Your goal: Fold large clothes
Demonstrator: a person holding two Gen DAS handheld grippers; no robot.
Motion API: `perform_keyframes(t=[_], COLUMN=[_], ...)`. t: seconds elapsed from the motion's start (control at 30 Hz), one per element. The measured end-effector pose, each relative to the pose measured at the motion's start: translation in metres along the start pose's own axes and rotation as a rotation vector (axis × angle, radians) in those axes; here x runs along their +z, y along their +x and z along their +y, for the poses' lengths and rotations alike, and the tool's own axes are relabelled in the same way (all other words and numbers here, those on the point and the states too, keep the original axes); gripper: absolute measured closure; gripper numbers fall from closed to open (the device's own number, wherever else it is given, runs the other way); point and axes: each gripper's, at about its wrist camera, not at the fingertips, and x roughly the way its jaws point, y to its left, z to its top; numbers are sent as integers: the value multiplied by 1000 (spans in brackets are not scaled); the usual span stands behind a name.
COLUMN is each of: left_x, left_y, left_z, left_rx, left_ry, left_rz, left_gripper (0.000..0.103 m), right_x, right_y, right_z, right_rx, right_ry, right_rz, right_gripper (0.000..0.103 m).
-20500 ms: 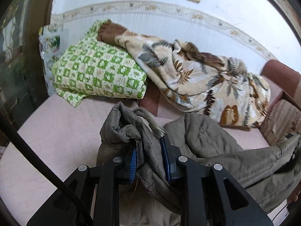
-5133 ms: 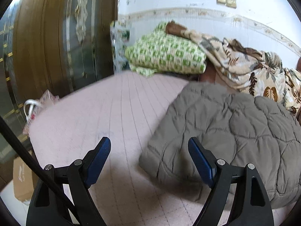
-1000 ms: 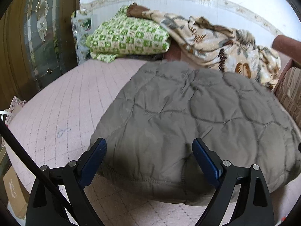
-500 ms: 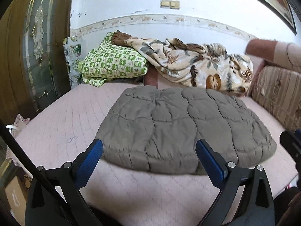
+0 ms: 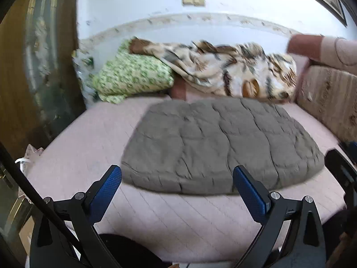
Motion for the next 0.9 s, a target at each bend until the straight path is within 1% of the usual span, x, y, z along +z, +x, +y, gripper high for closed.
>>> perform_keyframes(t=[0.03, 0.07, 0.13, 0.17, 0.23, 0.37, 0.67, 0.9], left_x=[-1, -2, -5, -5, -5, -8, -12, -16], left_y=[1, 2, 2, 1, 3, 8, 20, 27], left_z=[-1, -3, -4, -4, -4, -6, -4, -4], left_rx=[0, 7, 60, 66, 50, 75, 59, 66], left_ry=[17, 38, 50, 50, 52, 68, 65, 68], left_rz=[13, 7, -14, -24, -17, -3, 32, 53], left_gripper=[3, 3, 3, 3, 3, 3, 3, 3], right_x=[0, -1, -3, -4, -6, -8, -11, -15], right_y=[0, 0, 2, 2, 3, 5, 12, 17], right_z=[0, 0, 0, 0, 1, 2, 4, 7], right_rx=[0, 0, -1, -1, 0, 2, 8, 9], right_ry=[-1, -4, -7, -7, -8, -13, -25, -34], right_rz=[1, 3, 11, 14, 19, 28, 56, 74], right_gripper=[6, 6, 6, 6, 6, 6, 6, 6])
